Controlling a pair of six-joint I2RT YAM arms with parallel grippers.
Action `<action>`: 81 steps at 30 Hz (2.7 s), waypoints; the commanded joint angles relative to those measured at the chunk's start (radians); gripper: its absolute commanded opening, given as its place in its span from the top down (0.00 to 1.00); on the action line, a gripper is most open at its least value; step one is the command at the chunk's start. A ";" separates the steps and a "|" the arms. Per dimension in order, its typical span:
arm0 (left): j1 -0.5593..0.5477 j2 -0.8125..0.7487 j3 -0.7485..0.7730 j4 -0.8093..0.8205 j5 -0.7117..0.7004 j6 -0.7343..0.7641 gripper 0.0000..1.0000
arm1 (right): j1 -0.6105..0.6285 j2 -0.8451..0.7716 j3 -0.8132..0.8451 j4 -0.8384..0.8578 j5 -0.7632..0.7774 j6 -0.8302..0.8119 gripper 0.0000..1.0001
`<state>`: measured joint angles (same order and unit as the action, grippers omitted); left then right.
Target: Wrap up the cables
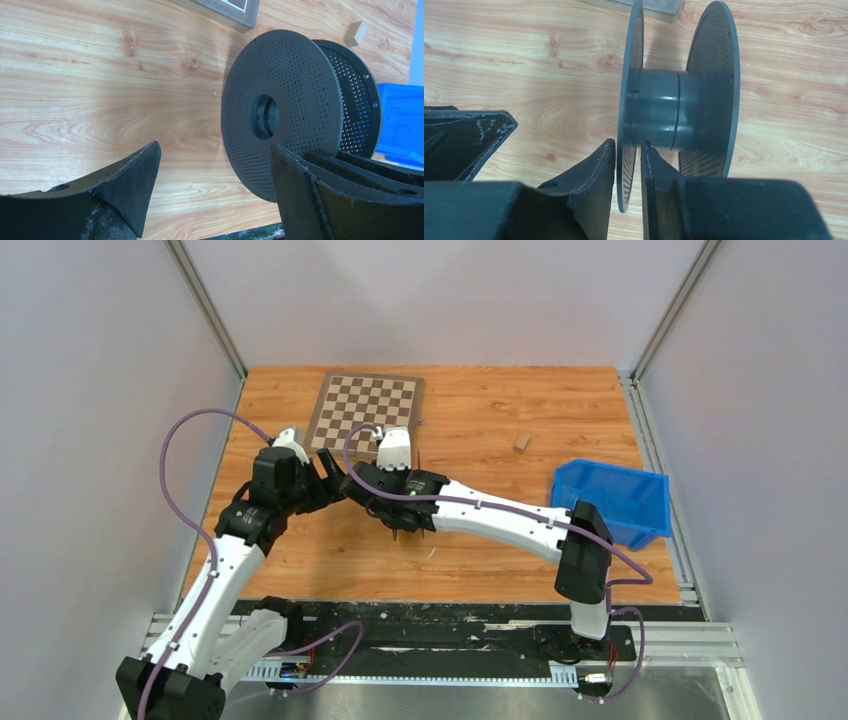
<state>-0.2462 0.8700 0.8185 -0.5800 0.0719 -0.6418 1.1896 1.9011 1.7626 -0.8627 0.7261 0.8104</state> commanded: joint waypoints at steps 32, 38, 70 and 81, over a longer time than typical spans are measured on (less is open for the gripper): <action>-0.168 0.078 0.178 0.007 0.110 0.282 0.20 | -0.853 -0.782 -0.561 0.136 -0.269 -0.210 0.59; -0.171 0.038 0.126 0.020 0.143 0.311 0.20 | -1.166 -0.808 -0.763 0.221 -0.416 -0.218 0.58; -0.171 0.001 0.118 0.003 0.060 0.315 0.17 | -1.441 -0.513 -0.998 0.481 -0.605 -0.272 0.99; -0.171 0.003 0.117 0.003 0.054 0.315 0.17 | -1.440 -0.759 -0.898 0.363 -0.593 -0.277 1.00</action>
<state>-0.4129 0.8833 0.9340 -0.5945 0.1352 -0.3492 -0.2455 1.2232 0.7982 -0.4675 0.1181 0.5510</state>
